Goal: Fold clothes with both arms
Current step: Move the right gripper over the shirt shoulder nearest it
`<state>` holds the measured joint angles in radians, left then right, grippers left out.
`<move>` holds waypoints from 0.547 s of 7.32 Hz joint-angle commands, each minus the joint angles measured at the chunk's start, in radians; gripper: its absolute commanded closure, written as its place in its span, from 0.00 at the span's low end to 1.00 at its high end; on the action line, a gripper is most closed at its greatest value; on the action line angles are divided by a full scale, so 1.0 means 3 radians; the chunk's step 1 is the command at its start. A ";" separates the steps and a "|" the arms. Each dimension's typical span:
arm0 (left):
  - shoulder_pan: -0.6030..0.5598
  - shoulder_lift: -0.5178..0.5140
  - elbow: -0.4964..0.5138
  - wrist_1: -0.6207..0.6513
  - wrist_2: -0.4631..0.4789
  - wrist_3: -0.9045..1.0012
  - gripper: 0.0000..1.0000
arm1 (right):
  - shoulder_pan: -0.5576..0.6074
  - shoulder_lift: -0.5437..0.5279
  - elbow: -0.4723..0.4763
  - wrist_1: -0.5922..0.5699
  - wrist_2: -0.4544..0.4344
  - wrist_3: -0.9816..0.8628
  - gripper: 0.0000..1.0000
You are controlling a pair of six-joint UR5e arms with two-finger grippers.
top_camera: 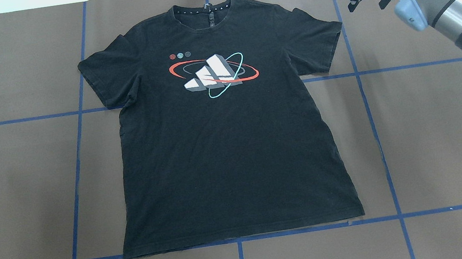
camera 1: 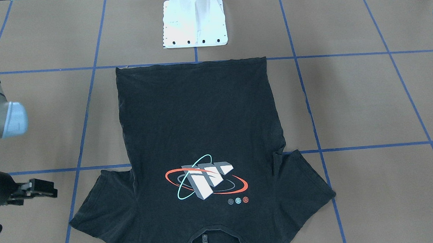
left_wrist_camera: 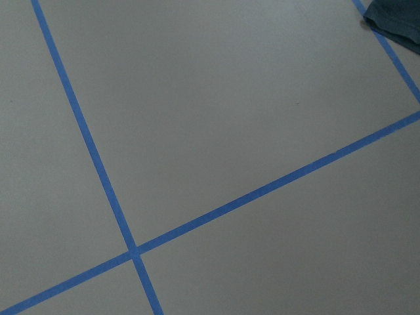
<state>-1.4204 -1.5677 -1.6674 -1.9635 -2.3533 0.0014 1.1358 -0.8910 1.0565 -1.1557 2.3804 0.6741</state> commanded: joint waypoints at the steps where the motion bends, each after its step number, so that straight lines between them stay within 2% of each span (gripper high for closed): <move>1: 0.0000 0.0000 -0.0005 0.0000 0.0001 -0.0010 0.00 | -0.0170 0.0371 -0.0667 0.0569 -0.0264 0.0580 0.02; 4: 0.0000 -0.0005 -0.0010 -0.0005 0.0001 0.0001 0.00 | -0.0308 0.0373 -0.0750 0.0585 -0.0682 0.0576 0.08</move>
<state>-1.4205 -1.5690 -1.6693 -1.9638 -2.3531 0.0005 1.0644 -0.7803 0.8399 -0.9837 2.2361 0.8449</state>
